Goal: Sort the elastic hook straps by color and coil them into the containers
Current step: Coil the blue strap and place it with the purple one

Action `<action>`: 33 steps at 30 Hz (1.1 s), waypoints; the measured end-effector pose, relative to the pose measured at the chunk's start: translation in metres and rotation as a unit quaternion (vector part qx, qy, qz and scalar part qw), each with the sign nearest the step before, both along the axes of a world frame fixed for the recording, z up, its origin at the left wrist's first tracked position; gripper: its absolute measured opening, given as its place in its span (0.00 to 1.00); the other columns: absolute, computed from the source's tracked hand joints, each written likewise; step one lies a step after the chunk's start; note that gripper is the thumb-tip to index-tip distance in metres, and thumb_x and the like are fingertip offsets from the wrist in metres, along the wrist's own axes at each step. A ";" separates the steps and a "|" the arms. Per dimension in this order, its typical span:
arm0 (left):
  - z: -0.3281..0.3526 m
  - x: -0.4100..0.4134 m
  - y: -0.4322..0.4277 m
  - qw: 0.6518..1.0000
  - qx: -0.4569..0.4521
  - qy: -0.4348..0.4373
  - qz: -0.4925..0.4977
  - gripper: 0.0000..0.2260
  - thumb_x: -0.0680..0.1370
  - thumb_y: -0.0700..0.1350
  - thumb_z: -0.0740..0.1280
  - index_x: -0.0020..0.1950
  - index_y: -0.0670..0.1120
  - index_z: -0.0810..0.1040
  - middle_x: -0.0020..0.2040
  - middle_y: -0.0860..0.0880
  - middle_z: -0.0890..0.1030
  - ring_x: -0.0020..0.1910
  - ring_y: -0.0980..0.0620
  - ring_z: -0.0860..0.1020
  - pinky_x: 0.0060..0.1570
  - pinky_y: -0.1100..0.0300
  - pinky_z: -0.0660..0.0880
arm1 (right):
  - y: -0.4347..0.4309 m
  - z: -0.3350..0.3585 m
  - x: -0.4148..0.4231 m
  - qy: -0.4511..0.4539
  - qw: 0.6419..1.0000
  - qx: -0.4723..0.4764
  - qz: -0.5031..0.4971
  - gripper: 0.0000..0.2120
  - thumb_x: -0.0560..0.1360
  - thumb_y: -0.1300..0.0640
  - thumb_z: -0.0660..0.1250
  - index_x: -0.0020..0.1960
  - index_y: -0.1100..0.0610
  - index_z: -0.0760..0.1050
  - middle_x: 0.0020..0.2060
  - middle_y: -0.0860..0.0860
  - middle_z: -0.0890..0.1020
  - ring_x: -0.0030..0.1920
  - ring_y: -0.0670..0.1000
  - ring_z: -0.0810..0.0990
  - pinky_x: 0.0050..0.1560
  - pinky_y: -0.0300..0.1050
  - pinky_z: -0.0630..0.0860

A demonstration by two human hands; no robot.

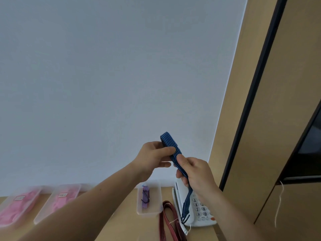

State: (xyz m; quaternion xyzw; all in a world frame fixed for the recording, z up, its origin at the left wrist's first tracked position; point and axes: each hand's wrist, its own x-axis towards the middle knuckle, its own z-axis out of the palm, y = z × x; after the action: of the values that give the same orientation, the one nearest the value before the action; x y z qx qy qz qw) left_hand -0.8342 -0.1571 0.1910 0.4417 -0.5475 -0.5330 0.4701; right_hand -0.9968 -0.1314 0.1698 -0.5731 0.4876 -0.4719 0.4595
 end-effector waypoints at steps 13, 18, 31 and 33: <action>0.001 0.007 -0.007 0.998 -0.053 -0.020 0.025 0.13 0.77 0.38 0.70 0.61 0.41 0.75 0.48 0.45 0.86 0.46 0.44 0.85 0.49 0.48 0.82 | -0.005 0.003 0.003 0.001 0.999 0.045 -0.005 0.19 0.79 0.48 0.66 0.43 0.66 0.78 0.26 0.51 0.79 0.22 0.48 0.69 0.24 0.39 0.67; -0.008 0.005 -0.010 0.945 -0.214 -0.225 0.100 0.19 0.76 0.42 0.70 0.66 0.46 0.72 0.55 0.51 0.84 0.45 0.58 0.84 0.43 0.65 0.80 | -0.010 0.006 0.002 -0.044 0.997 0.067 -0.002 0.22 0.80 0.46 0.64 0.46 0.66 0.79 0.26 0.52 0.78 0.22 0.49 0.69 0.24 0.40 0.67; -0.025 0.011 -0.014 0.652 -0.580 -0.475 0.116 0.19 0.73 0.32 0.67 0.64 0.40 0.76 0.55 0.46 0.82 0.39 0.46 0.81 0.30 0.58 0.76 | -0.013 0.005 0.006 -0.079 0.992 0.098 0.027 0.32 0.74 0.33 0.62 0.47 0.64 0.80 0.31 0.55 0.81 0.27 0.50 0.73 0.28 0.42 0.71; -0.030 0.015 -0.020 0.625 -0.601 -0.479 0.133 0.24 0.70 0.31 0.71 0.65 0.42 0.75 0.59 0.44 0.82 0.46 0.45 0.83 0.36 0.57 0.79 | -0.013 0.005 0.007 -0.078 0.992 0.097 0.029 0.31 0.75 0.35 0.63 0.47 0.65 0.80 0.31 0.55 0.81 0.27 0.50 0.74 0.28 0.42 0.71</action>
State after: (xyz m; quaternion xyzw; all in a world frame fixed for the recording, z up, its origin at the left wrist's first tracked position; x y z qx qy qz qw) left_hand -0.8192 -0.1771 0.1608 0.3220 -0.8292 0.2704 0.3683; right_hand -0.9897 -0.1442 0.1743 -0.5014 0.4769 -0.4518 0.5631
